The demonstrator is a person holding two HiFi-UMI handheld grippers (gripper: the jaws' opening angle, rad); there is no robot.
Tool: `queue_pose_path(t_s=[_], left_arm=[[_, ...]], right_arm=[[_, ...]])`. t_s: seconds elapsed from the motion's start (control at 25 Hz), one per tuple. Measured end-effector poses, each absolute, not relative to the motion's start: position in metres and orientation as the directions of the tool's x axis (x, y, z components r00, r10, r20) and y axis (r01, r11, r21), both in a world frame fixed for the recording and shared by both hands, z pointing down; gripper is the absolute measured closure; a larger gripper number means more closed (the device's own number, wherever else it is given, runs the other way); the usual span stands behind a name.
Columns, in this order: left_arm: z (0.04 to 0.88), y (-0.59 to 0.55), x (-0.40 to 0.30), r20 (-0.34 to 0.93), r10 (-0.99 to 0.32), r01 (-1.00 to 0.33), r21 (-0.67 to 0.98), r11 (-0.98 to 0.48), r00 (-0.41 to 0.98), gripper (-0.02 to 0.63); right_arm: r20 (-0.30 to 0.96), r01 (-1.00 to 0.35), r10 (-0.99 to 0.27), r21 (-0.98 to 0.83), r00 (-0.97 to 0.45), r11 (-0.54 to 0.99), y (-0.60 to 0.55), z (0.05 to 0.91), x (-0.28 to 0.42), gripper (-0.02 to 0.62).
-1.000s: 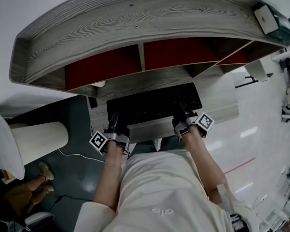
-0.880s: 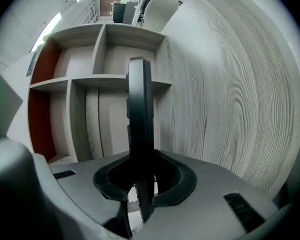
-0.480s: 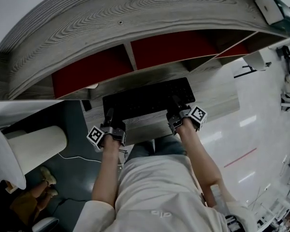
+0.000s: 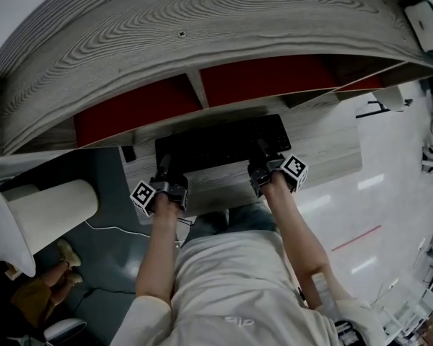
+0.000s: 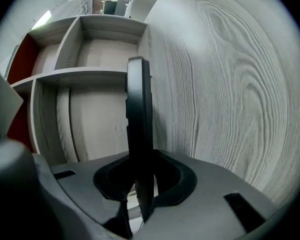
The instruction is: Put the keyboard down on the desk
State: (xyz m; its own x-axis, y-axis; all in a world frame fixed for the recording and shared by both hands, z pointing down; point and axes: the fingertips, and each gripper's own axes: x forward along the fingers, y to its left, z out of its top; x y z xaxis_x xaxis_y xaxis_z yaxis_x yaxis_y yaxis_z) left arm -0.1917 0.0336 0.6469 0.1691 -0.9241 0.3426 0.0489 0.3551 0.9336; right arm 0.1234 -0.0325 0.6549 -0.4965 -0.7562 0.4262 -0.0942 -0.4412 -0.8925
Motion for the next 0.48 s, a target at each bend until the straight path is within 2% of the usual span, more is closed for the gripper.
queue_pose_path(t_s=[0.48], left_arm=[[0.677, 0.029, -0.205, 0.373, -0.917, 0.054, 0.922, 0.383, 0.143, 0.514]], right_arm=[[0.503, -0.083, -0.729, -0.844, -0.464, -0.53, -0.034, 0.678, 0.115, 0.497]])
